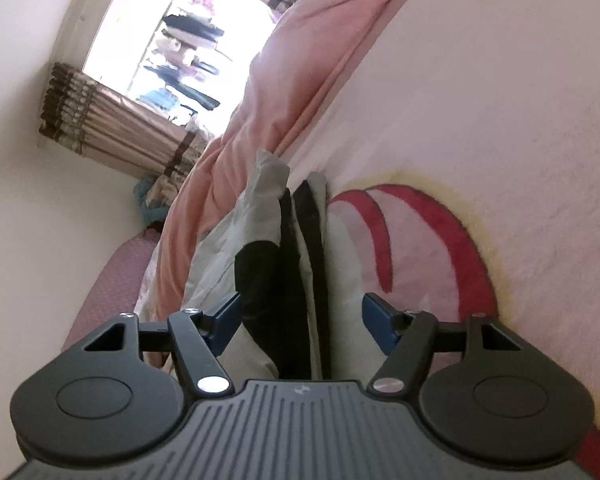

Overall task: Fold large clothes
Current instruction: 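Grasp the jacket end with both grippers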

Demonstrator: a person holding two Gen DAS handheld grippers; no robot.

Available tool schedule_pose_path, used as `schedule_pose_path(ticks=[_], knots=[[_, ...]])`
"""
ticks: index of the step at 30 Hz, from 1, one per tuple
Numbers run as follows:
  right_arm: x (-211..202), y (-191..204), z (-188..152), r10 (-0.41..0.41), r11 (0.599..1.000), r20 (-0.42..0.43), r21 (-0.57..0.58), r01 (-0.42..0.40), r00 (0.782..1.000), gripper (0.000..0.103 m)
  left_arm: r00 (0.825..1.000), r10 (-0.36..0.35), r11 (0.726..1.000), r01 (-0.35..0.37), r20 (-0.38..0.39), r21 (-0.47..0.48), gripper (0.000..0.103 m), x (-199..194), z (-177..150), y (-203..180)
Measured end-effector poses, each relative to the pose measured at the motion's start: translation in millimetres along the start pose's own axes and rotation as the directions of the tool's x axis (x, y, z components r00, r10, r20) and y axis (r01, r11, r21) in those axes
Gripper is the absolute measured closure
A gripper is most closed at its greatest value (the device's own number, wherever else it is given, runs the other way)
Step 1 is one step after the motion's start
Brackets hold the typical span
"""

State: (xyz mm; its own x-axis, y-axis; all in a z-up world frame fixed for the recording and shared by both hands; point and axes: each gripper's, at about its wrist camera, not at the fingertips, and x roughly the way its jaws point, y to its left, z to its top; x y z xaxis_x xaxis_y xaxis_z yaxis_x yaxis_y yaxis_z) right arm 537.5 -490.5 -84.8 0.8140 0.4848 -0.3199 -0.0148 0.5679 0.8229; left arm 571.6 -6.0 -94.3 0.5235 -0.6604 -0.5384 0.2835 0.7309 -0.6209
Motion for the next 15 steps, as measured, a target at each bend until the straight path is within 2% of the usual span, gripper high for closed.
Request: schedule_pose_path(ticks=[5, 10, 15], knots=[[15.8, 7.1, 7.8, 0.002, 0.998, -0.075, -0.062, -0.007, 0.997, 0.025, 0.999, -0.039, 0.999, 0.04, -0.018, 0.021, 0.01, 15.3, 7.2, -1.8], [32.5, 16.9, 8.5, 0.019, 0.994, -0.131, -0.108, -0.033, 0.991, 0.025, 0.987, -0.149, 0.989, 0.147, -0.059, -0.034, 0.008, 30.6, 16.0, 3.0], [43.5, 26.3, 9.7, 0.027, 0.987, -0.156, -0.155, -0.051, 0.987, 0.02, 0.982, -0.171, 0.985, 0.17, -0.084, -0.015, 0.003, 47.3, 22.6, -7.3]])
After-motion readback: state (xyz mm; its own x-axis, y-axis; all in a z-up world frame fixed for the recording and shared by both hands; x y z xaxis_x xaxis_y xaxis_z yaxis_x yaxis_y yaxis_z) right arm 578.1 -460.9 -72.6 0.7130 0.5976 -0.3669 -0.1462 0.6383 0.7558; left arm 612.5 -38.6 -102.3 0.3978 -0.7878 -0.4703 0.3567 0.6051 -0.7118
